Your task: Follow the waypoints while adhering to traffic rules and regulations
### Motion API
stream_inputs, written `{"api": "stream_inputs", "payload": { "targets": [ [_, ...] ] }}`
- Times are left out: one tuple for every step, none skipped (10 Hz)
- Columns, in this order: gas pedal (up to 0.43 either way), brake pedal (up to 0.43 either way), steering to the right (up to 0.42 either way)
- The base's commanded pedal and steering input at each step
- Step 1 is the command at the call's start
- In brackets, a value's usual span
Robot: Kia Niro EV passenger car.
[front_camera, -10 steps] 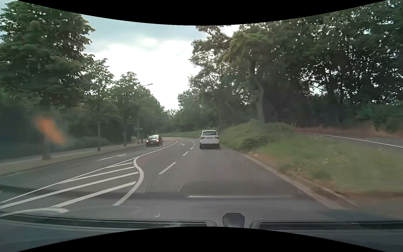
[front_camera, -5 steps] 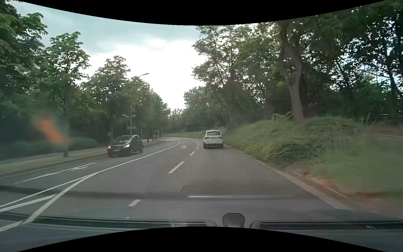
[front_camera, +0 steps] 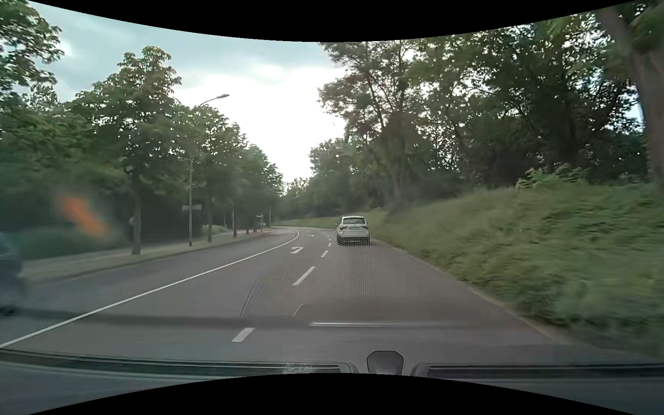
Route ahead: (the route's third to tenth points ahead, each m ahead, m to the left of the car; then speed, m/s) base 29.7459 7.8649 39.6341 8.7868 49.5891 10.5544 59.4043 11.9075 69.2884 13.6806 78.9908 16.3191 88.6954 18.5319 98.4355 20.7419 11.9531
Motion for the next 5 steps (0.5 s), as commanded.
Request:
{"api": "stream_inputs", "payload": {
  "targets": [
    [0.067,0.000,-0.019],
    [0.067,0.000,-0.016],
    [0.079,0.000,-0.015],
    [0.079,0.000,-0.015],
    [0.079,0.000,-0.014]
  ]
}}
